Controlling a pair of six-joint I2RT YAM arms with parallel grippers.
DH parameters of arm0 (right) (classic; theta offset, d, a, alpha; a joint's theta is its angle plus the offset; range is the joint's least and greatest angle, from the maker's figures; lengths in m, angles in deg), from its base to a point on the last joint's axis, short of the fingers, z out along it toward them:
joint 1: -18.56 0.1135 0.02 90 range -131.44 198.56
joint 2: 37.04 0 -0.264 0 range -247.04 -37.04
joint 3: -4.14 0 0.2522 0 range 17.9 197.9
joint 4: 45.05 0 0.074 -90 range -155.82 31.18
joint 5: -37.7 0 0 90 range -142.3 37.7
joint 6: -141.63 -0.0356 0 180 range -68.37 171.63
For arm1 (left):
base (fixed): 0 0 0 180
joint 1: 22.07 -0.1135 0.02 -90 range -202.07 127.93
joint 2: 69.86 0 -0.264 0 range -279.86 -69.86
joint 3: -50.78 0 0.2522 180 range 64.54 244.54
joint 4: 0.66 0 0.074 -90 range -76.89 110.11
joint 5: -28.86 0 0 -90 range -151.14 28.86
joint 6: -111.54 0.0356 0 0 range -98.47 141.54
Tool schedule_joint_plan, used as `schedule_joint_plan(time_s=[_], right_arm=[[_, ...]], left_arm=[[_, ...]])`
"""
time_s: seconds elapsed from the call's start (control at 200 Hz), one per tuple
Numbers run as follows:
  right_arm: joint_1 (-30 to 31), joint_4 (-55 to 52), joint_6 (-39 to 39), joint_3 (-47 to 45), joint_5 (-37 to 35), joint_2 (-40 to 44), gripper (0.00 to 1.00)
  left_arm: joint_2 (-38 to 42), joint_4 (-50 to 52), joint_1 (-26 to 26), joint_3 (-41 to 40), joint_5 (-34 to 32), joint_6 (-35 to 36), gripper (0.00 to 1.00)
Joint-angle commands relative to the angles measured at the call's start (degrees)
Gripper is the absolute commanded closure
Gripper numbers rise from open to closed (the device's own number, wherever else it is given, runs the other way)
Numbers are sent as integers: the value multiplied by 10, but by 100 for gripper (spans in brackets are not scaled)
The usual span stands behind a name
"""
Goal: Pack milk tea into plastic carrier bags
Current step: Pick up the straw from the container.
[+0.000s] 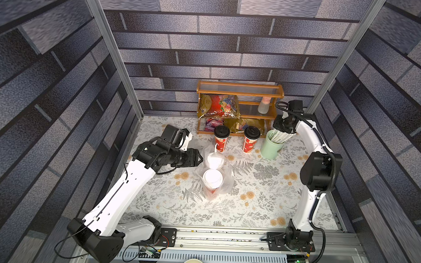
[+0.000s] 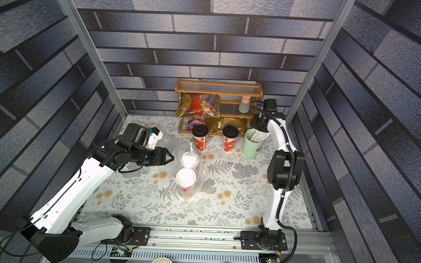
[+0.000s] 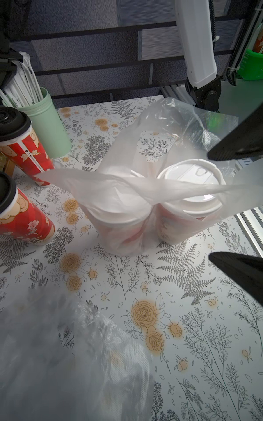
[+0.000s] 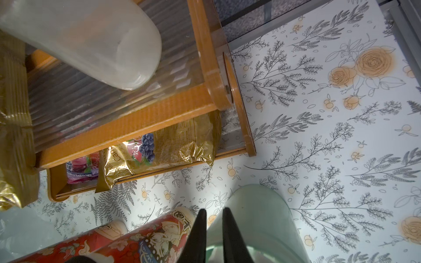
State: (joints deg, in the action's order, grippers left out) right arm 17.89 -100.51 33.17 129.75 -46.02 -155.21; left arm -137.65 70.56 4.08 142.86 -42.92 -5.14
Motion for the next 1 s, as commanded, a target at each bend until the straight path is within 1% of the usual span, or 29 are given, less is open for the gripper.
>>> schedule_joint_plan(time_s=[0.0, 0.1, 0.356, 0.416, 0.546, 0.686, 0.837, 0.902, 0.997], right_arm=[[-3, 8, 5, -14, -9, 35, 88], [-2, 3, 10, -12, -17, 52, 91], [0, -34, 18, 8, -30, 119, 95], [3, -51, 21, 17, -30, 140, 95], [16, -89, 25, 28, -32, 192, 95], [48, -125, 31, 27, -42, 256, 96], [99, -160, 24, 20, -28, 321, 96], [124, -167, 15, 12, -17, 350, 96], [164, -181, 4, 5, 2, 385, 96]], left_arm=[[15, 5, -3, -6, 4, -11, 34], [19, 6, -3, -2, 4, -12, 34], [29, 12, 2, 4, 2, -17, 34], [28, 19, 7, 7, -8, -19, 34], [31, 29, 35, 14, -42, -32, 33], [33, 48, 62, 20, -77, -54, 33], [31, 82, 98, 33, -123, -80, 33], [32, 87, 108, 26, -128, -91, 33], [37, 74, 121, 1, -118, -106, 33]])
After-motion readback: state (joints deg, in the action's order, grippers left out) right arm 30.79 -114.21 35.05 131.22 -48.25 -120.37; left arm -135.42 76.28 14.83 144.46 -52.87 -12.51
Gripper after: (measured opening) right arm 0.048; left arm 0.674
